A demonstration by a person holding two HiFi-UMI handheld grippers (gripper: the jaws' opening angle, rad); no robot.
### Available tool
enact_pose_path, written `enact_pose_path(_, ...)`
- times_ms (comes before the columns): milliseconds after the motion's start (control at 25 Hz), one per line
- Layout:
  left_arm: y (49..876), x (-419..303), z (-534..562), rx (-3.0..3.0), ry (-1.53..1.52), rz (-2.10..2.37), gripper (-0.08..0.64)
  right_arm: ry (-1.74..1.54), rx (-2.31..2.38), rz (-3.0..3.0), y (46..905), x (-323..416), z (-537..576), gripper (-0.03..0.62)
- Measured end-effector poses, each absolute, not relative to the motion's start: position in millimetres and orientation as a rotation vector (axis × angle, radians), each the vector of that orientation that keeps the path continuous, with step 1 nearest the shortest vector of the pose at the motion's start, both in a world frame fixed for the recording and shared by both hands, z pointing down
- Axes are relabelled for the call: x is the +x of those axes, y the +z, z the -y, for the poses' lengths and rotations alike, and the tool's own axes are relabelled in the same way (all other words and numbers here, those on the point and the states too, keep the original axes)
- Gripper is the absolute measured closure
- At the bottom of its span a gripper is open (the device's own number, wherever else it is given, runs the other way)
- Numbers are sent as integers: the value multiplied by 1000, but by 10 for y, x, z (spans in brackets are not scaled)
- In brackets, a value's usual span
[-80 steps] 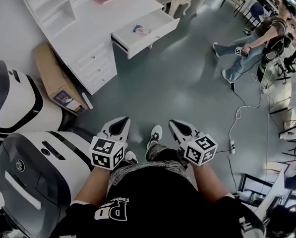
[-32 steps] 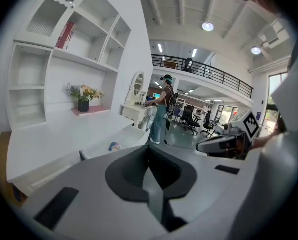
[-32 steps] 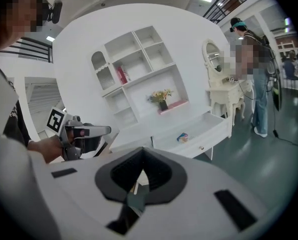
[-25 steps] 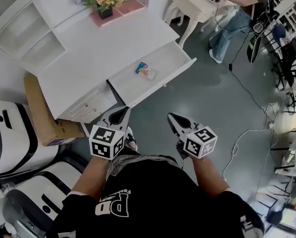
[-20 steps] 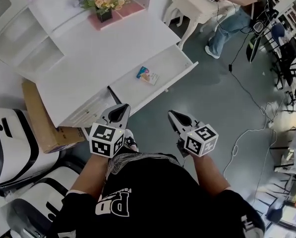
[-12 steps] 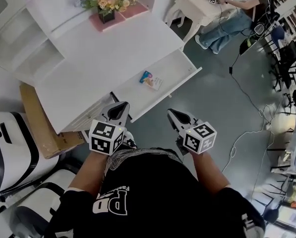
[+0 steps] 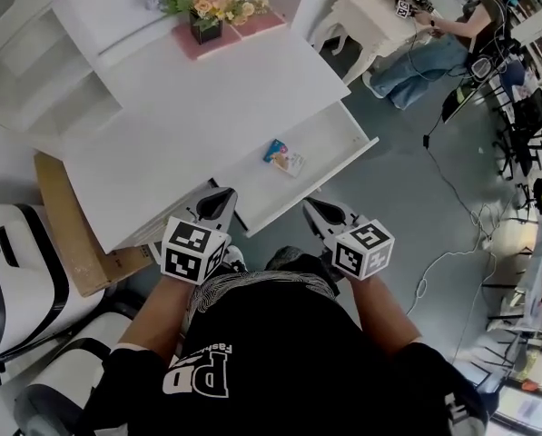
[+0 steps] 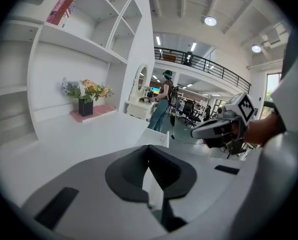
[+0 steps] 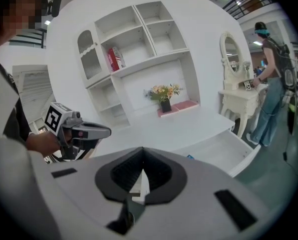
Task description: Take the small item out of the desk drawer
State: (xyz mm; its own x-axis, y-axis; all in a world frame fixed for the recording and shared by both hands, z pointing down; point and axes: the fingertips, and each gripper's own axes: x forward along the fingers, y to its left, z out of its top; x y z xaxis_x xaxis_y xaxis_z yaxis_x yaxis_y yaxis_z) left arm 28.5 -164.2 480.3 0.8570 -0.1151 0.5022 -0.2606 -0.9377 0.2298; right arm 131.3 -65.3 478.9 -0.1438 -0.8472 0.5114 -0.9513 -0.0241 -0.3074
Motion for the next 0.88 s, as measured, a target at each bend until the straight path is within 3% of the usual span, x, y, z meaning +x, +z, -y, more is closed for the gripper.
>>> enact_pose_path(880,5232,799,1896,2453,684,713,546,861,1424,2155,5566,2212,1409,583)
